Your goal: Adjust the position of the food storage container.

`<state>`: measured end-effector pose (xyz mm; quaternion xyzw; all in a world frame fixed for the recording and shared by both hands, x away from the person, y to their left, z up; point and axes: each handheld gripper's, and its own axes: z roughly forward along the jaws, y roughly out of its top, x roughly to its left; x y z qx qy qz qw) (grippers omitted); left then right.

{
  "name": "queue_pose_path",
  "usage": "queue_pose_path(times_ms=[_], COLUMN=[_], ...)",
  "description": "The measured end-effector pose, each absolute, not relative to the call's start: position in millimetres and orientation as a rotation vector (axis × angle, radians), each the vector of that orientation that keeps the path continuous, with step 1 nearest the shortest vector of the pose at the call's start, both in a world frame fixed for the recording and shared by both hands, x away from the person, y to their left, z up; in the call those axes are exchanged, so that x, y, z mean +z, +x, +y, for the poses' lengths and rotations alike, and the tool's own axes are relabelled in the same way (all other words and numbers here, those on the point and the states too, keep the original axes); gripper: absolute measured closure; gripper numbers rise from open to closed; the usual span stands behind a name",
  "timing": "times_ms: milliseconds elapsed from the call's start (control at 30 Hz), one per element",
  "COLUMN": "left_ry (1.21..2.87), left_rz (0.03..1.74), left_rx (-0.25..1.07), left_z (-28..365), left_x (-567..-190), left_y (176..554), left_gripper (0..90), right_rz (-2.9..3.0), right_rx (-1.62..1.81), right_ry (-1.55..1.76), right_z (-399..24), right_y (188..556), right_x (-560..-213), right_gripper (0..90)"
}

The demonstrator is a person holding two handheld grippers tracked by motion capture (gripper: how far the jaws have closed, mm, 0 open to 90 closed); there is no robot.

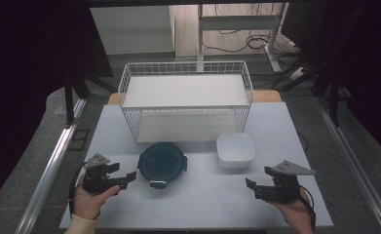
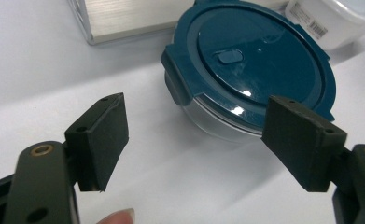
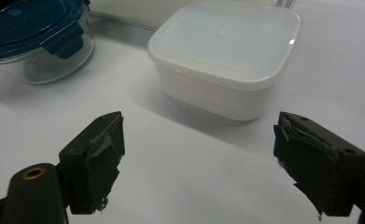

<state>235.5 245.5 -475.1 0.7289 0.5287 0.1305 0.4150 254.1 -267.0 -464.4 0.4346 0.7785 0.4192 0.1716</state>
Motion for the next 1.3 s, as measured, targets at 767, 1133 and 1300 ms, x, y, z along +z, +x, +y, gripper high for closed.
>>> queue_pose_path(times_ms=[767,1133,1300], left_ry=[1.796,1.818,1.835], left_rz=[1.270,1.295,1.275], left_rx=[0.345,0.357,0.364], left_z=[249,246,239], left_x=[-458,-461,-455], left_y=[230,234,236], left_gripper=[22.7,26.2,29.3], right_rz=[2.194,2.188,2.195], right_rx=[1.190,1.182,1.191], right_ry=[1.234,1.251,1.250], right_z=[-267,-274,-272], right_y=[241,244,244], right_x=[-455,-459,-460], right_gripper=[19.9,21.5,21.7])
